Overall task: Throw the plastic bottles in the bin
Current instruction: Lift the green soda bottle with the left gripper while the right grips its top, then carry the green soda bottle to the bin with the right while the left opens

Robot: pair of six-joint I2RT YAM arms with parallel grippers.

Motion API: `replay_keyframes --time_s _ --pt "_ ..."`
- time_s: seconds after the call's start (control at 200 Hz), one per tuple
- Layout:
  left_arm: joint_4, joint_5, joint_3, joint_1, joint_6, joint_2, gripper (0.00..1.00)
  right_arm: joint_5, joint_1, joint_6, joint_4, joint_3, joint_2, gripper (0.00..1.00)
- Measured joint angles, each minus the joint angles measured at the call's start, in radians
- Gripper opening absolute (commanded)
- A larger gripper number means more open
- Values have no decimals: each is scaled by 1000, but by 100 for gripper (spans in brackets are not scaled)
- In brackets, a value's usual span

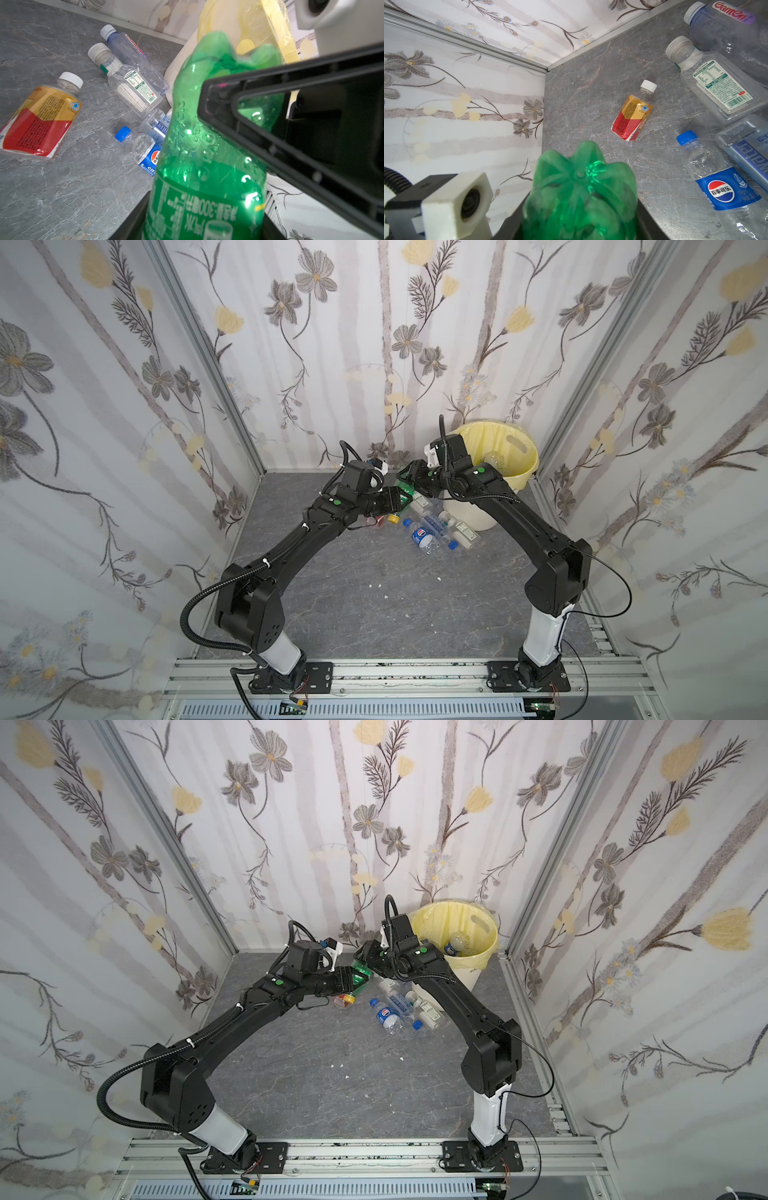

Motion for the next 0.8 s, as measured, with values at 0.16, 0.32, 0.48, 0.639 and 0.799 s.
replay_keyframes --time_s 0.16,0.32,0.48,0.639,0.799 --pt "4 9 3 -6 -1 0 73 -1 -11 1 -2 -18 -21 44" --pt "25 11 13 -10 -5 0 82 18 -33 -10 -11 -24 -43 43" --pt "25 -1 41 -16 -8 -3 91 27 -60 -28 -20 -24 -75 42" --pt "25 -9 91 -16 -14 -3 100 45 -87 -46 -39 0 -96 42" --pt "25 -18 158 -18 -17 3 100 73 -117 -80 -71 55 -113 42"
